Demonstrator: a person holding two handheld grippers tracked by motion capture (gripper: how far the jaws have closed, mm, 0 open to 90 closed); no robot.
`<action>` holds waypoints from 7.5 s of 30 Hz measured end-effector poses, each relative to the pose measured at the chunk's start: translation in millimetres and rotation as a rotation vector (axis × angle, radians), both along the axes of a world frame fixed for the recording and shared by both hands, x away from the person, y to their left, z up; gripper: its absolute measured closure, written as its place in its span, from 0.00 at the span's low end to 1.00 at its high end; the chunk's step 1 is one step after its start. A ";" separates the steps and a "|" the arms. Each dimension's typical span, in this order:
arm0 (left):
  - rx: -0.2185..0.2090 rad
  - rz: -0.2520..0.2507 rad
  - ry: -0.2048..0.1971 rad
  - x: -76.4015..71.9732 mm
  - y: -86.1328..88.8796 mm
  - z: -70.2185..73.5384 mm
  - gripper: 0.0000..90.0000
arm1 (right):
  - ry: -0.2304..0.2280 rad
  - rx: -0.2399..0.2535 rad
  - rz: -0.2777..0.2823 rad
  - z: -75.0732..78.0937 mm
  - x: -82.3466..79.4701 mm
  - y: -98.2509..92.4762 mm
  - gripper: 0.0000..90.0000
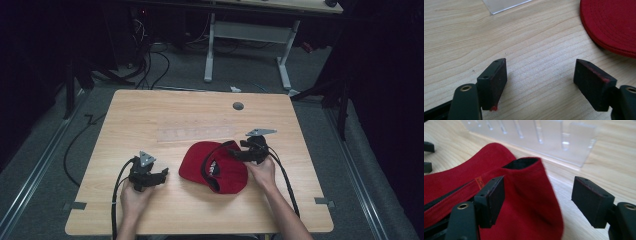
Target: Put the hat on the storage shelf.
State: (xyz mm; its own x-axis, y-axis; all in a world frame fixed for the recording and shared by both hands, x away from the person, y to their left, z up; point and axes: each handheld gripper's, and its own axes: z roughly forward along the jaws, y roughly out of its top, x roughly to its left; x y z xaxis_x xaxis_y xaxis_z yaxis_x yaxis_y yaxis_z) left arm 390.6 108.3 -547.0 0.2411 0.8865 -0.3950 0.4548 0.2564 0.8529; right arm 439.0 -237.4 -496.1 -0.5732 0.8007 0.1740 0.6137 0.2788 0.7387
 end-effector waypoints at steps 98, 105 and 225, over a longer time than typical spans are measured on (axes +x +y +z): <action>0.031 -0.230 -0.090 -29.6 -64.1 14.2 0.17 | 0.039 0.231 0.280 84.4 -21.0 -0.1 0.95; 0.022 -0.231 -0.129 -33.4 -68.1 19.0 0.17 | 0.047 0.246 0.296 88.3 -20.7 7.8 0.95; -0.348 -0.103 -0.231 31.4 34.0 136.1 0.95 | -0.060 -0.187 -0.218 -34.9 -19.3 -50.9 0.39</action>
State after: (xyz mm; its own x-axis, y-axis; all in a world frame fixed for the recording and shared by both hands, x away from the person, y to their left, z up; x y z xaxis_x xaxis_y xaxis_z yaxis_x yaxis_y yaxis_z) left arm 422.0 142.3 -410.9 0.4385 0.6768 -0.5913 0.3000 0.5100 0.8062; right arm 419.7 -288.3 -531.0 -0.3894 0.9209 -0.0172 0.6310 0.2803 0.7234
